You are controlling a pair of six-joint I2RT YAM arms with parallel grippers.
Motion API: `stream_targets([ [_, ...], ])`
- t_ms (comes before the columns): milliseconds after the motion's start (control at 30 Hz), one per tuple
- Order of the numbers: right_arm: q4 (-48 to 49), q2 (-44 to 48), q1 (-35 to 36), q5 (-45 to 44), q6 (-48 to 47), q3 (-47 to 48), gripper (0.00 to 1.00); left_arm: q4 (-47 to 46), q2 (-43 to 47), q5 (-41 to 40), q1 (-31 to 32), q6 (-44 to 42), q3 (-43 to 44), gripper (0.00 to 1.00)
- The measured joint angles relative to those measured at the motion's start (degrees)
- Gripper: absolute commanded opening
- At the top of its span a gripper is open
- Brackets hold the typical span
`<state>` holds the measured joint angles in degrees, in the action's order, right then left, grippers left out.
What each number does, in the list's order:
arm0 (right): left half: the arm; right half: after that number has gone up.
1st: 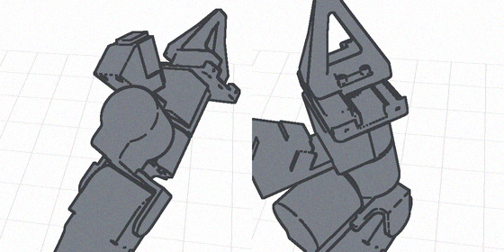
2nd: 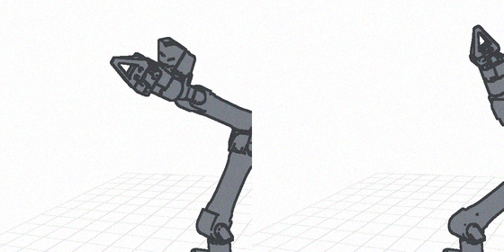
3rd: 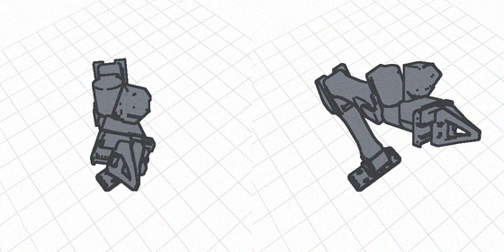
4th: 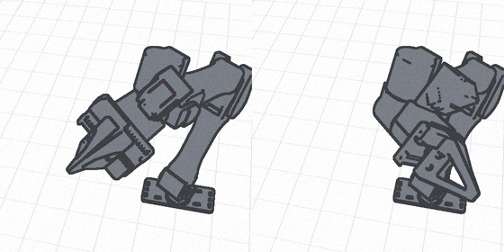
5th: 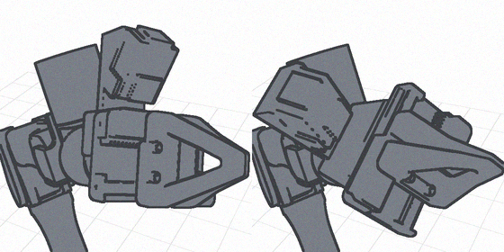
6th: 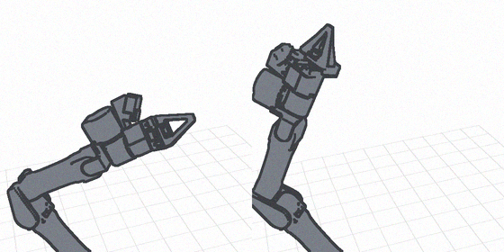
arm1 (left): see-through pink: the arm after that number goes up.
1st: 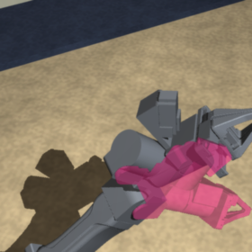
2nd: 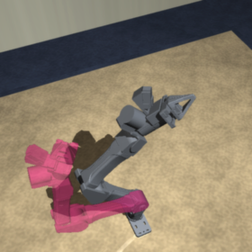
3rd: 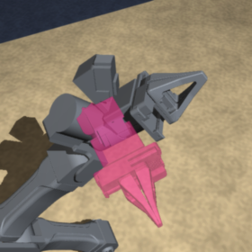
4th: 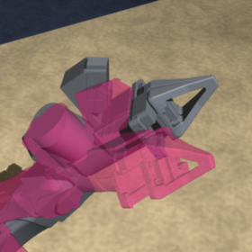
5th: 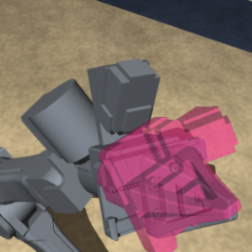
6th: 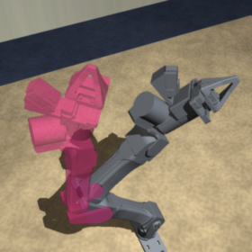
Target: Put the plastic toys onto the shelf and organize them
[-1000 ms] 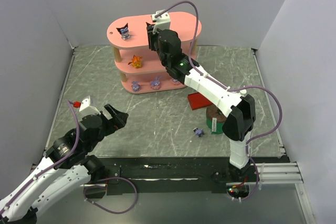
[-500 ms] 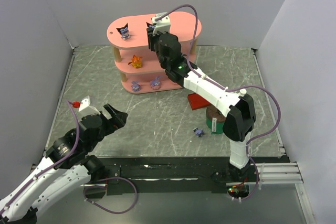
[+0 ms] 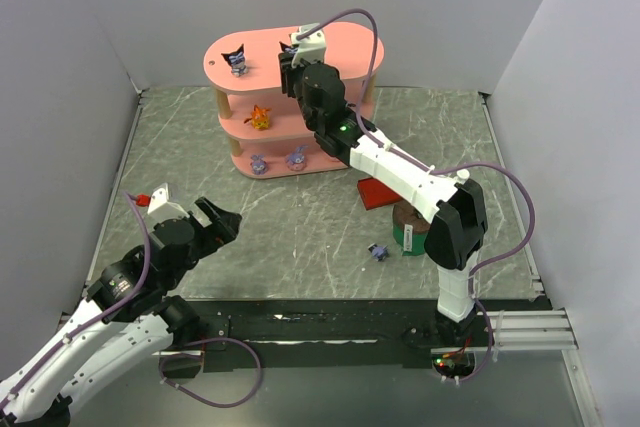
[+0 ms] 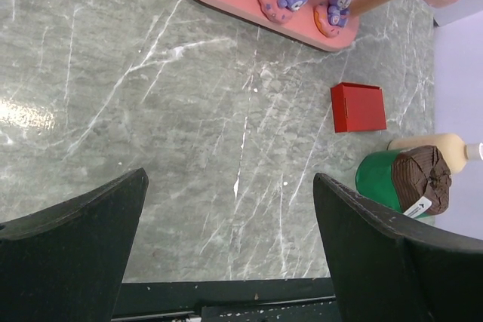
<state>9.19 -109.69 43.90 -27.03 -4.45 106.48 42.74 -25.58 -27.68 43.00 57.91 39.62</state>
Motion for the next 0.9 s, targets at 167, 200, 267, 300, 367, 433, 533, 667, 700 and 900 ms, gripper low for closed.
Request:
stream_targets([
  [167,-0.37,0.04,-0.02,-0.5,0.13,0.11,0.54,0.0,0.0,-0.24,0.0,0.02,0.0,0.96],
  [200,-0.42,0.04,-0.02,-0.59,0.13,0.11,0.56,0.0,0.0,-0.31,0.0,0.04,0.0,0.96],
  [267,-0.44,0.07,-0.02,-0.79,0.13,0.13,0.57,0.02,0.0,-0.44,0.0,0.04,0.0,0.96],
  [300,-0.46,0.07,-0.02,-0.87,0.15,0.13,0.59,0.02,0.0,-0.52,0.0,0.04,0.0,0.97],
  [367,-0.5,0.07,-0.02,-1.11,0.13,0.13,0.61,0.04,0.0,-0.63,0.0,0.07,0.0,0.96],
  [433,-0.7,0.15,-0.04,-1.4,0.13,0.13,0.67,0.04,0.0,-0.66,0.0,0.09,0.0,0.96],
  [533,-1.03,0.33,-0.11,-1.97,0.15,0.13,0.74,0.15,0.0,-0.66,0.0,0.24,0.0,0.97],
  [667,-1.49,0.61,-0.35,-2.16,0.2,0.07,0.79,0.22,0.0,-0.68,0.0,0.24,0.0,0.96],
  [700,-1.6,0.74,-0.35,-2.08,0.2,-0.02,0.79,0.24,0.0,-0.68,0.0,0.26,0.0,0.96],
  [900,-2.34,1.11,-0.44,-1.44,0.28,-0.09,0.82,0.42,0.0,-0.72,0.0,0.28,0.0,0.97],
])
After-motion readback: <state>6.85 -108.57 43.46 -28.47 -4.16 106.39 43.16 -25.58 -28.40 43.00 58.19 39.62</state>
